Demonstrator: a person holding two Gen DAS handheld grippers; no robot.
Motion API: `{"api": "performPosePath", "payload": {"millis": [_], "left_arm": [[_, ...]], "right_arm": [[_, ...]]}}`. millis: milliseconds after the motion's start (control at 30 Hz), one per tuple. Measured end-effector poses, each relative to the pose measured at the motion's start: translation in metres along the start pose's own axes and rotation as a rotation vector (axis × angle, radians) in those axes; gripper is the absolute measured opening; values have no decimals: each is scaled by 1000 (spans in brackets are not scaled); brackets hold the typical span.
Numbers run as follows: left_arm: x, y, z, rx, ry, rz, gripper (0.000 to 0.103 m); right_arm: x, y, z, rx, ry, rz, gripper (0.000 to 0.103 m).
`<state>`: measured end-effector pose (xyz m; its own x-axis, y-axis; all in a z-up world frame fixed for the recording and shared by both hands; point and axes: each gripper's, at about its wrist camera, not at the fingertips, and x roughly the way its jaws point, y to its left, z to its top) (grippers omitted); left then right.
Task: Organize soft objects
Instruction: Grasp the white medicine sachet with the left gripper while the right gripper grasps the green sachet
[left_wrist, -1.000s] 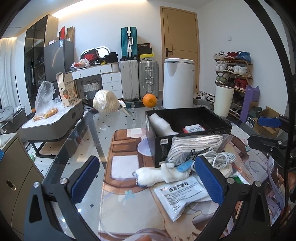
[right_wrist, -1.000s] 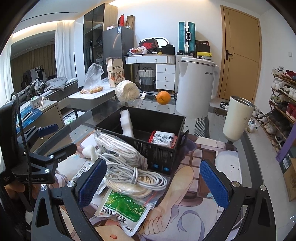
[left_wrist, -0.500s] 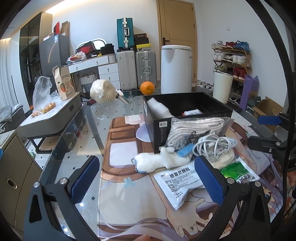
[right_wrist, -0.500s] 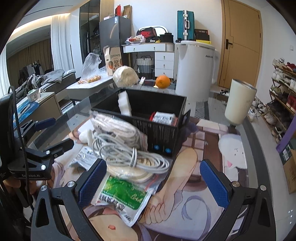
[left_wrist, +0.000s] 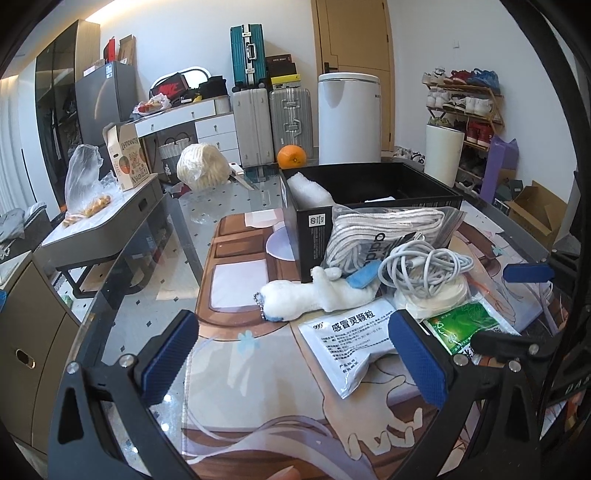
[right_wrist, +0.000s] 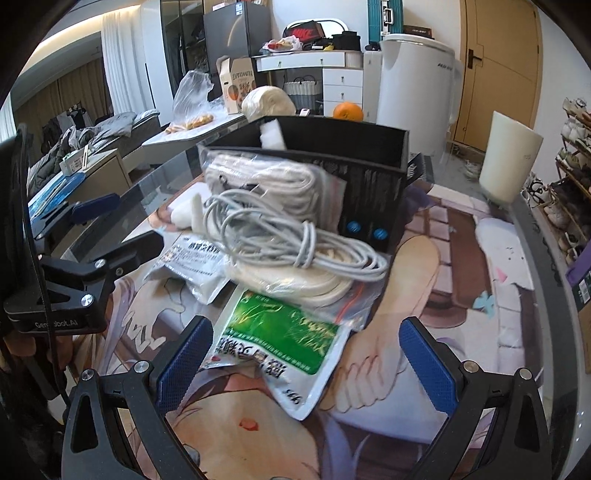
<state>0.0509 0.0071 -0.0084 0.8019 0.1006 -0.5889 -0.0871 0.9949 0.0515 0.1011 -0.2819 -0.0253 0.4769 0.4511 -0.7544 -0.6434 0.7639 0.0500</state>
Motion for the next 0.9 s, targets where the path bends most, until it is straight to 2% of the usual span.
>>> {"api": "performPosePath", "payload": {"millis": [467, 900], "left_arm": [[0, 1, -1, 2, 0, 1, 103], [4, 2, -2, -1, 13, -8, 103]], "right_arm": [[13, 5, -3, 4, 49, 24, 102], [26, 7, 2, -18, 100, -23, 102]]}}
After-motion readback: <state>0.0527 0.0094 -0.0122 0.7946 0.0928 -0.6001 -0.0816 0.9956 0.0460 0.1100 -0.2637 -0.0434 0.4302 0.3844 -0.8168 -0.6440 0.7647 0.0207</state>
